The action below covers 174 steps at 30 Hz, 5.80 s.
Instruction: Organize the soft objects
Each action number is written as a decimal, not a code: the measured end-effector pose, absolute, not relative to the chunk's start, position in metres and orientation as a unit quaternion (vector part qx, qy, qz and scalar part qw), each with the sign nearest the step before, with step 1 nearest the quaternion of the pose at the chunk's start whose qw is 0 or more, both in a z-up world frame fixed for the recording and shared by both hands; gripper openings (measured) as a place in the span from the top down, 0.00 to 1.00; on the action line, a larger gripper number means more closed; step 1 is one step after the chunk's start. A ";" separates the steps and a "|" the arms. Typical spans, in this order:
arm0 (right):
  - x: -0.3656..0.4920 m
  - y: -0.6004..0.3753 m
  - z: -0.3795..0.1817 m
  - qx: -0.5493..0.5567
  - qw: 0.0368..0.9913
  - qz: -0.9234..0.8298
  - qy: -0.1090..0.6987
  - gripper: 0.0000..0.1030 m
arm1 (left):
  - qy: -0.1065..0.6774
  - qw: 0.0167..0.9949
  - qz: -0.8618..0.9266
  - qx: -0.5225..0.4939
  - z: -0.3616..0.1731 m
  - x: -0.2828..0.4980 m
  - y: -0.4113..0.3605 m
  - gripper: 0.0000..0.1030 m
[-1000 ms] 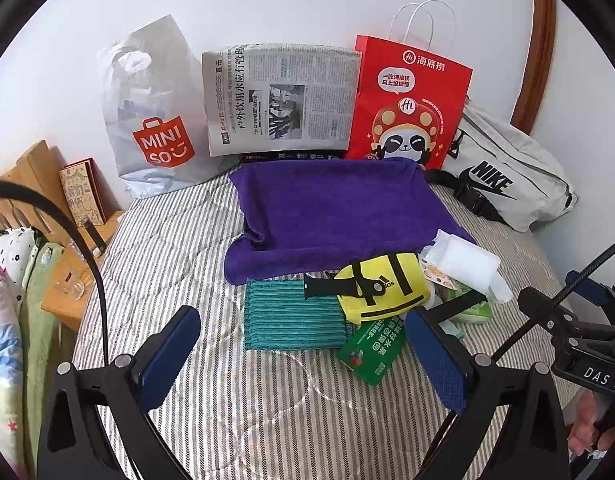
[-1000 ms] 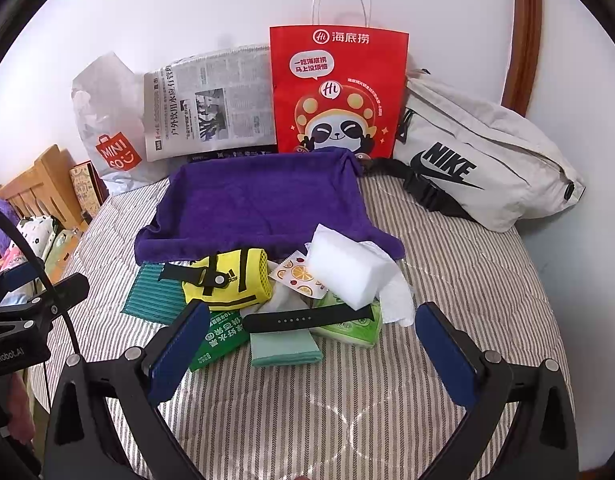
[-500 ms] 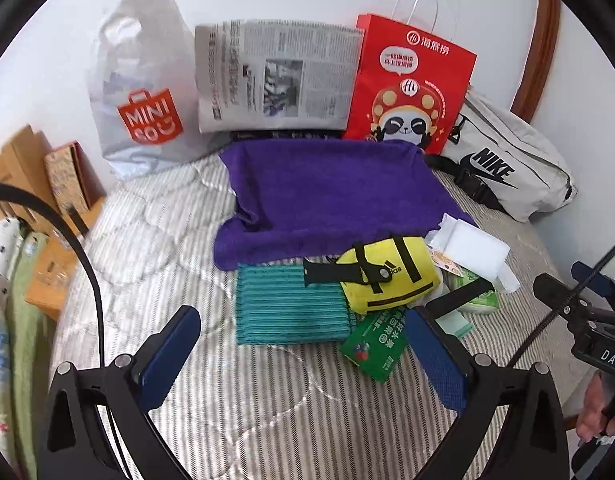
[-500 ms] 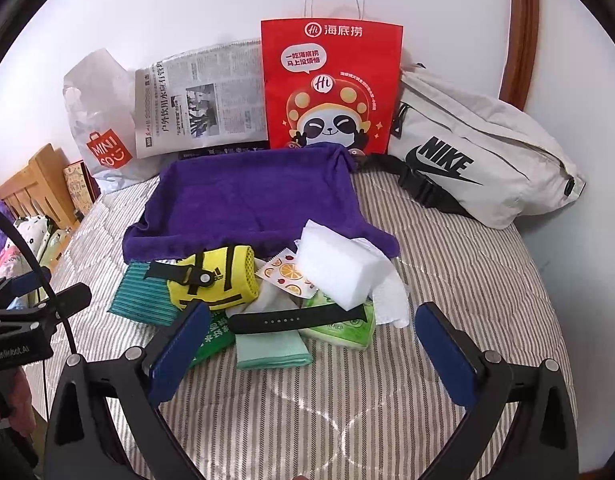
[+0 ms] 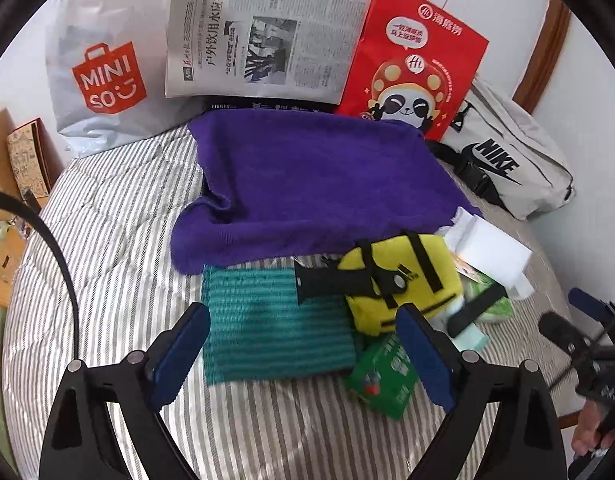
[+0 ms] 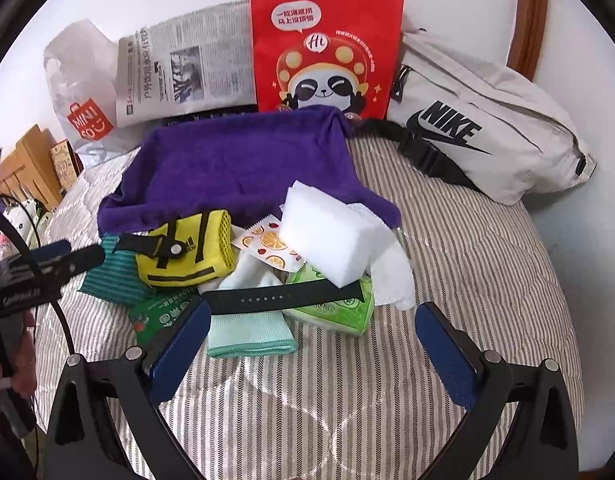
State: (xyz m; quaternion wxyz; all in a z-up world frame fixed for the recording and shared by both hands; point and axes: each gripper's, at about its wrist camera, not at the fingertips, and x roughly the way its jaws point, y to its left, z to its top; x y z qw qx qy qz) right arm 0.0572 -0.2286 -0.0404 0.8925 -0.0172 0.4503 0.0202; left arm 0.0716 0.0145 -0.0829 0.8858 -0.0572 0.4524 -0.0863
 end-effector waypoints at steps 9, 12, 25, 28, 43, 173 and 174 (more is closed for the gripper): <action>0.073 -0.234 -0.055 -0.019 0.883 0.011 0.469 0.02 | 0.476 0.868 -0.118 -0.086 -0.108 0.105 0.011 0.30; 0.079 -0.237 -0.062 -0.021 0.878 0.006 0.477 0.02 | 0.477 0.862 -0.133 -0.110 -0.110 0.112 0.011 0.30; 0.088 -0.239 -0.075 -0.022 0.872 -0.002 0.490 0.02 | 0.481 0.846 -0.177 -0.147 -0.115 0.114 0.007 0.78; 0.087 -0.240 -0.076 -0.024 0.871 -0.005 0.490 0.02 | 0.475 0.850 -0.180 -0.138 -0.111 0.109 0.008 0.87; 0.083 -0.225 -0.068 -0.036 0.874 0.002 0.485 0.02 | 0.433 0.872 -0.185 -0.134 -0.080 0.087 0.032 0.93; 0.078 -0.202 -0.097 -0.167 0.867 0.081 0.463 0.79 | 0.437 0.858 -0.271 0.017 -0.089 0.077 -0.006 0.96; 0.079 -0.206 -0.097 -0.151 0.865 0.087 0.470 0.79 | 0.436 0.858 -0.271 0.017 -0.089 0.077 -0.006 0.96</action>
